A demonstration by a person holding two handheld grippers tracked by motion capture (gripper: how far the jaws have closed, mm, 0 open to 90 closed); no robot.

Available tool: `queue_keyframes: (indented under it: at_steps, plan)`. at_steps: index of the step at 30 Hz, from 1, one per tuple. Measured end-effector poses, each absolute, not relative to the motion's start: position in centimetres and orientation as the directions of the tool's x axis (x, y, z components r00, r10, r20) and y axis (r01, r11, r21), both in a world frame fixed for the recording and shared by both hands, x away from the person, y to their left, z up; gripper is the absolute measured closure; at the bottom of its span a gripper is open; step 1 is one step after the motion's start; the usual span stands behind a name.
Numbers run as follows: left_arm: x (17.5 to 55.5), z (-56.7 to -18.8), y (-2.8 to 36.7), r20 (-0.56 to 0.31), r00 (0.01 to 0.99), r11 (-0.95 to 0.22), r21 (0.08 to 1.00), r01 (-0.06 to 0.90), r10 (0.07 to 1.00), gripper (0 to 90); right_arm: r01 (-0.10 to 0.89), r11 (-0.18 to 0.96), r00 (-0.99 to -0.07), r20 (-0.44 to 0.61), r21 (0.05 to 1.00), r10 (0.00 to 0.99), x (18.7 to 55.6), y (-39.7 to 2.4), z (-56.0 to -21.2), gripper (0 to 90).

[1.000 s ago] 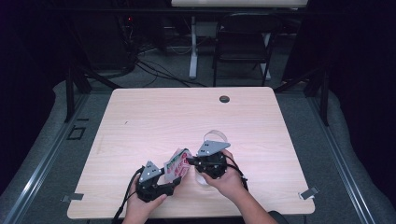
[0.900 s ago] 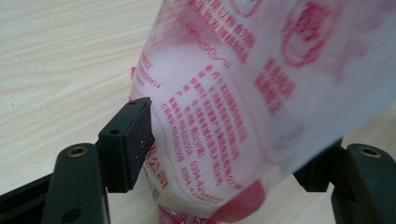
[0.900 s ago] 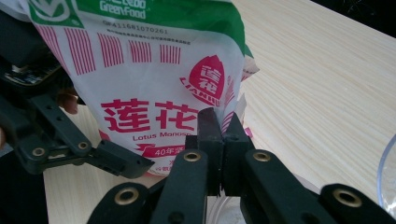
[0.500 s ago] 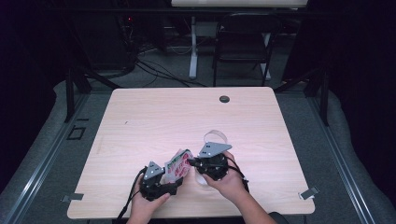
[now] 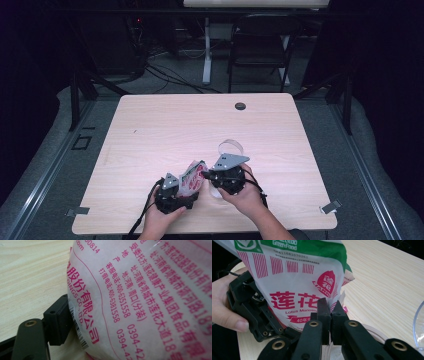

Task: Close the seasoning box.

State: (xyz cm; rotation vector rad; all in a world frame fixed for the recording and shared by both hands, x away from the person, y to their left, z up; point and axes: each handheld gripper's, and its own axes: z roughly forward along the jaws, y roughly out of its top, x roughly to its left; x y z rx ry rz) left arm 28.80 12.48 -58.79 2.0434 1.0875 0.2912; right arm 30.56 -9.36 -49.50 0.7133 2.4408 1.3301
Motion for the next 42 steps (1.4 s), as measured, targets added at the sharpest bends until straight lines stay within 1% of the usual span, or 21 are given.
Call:
queue_keyframes:
  at_steps: [11,17,21,24,26,27,28,30,42]
  plan:
    - [28.6,-58.8,11.1,-0.011,0.594,-0.409,0.715,0.567,0.804,23.9,0.290,0.455,-0.842,-0.002,0.842,0.540,30.4,-9.4,-49.5,87.6]
    - [28.7,-58.8,11.2,-0.018,0.601,-0.410,0.714,0.567,0.799,24.6,0.288,0.448,-0.842,0.001,0.846,0.539,30.3,-9.4,-49.4,87.3]
    - [28.9,-58.8,11.3,-0.022,0.600,-0.403,0.721,0.564,0.800,29.9,0.288,0.447,-0.841,0.001,0.847,0.540,30.4,-9.4,-49.4,87.2]
    - [28.9,-58.8,11.4,-0.016,0.598,-0.404,0.723,0.561,0.801,32.1,0.289,0.444,-0.841,0.003,0.848,0.541,30.4,-9.4,-49.4,87.2]
    - [28.9,-58.8,11.4,-0.018,0.597,-0.400,0.726,0.560,0.802,35.8,0.289,0.443,-0.840,0.003,0.849,0.543,30.4,-9.4,-49.4,87.2]
    - [28.9,-58.8,11.4,-0.019,0.594,-0.397,0.727,0.561,0.804,39.6,0.289,0.442,-0.840,0.003,0.849,0.543,30.4,-9.5,-49.4,87.2]
    - [28.9,-58.8,11.4,-0.021,0.595,-0.395,0.728,0.560,0.804,39.6,0.289,0.442,-0.840,0.003,0.849,0.543,30.4,-9.5,-49.4,87.2]
    - [28.8,-58.7,11.5,-0.020,0.594,-0.394,0.731,0.557,0.804,44.1,0.289,0.443,-0.840,0.003,0.849,0.542,30.4,-9.5,-49.4,87.3]
    - [28.6,-58.6,11.8,0.009,0.600,-0.396,0.758,0.518,0.800,56.3,0.285,0.432,-0.839,0.005,0.856,0.545,30.4,-9.7,-49.2,87.8]
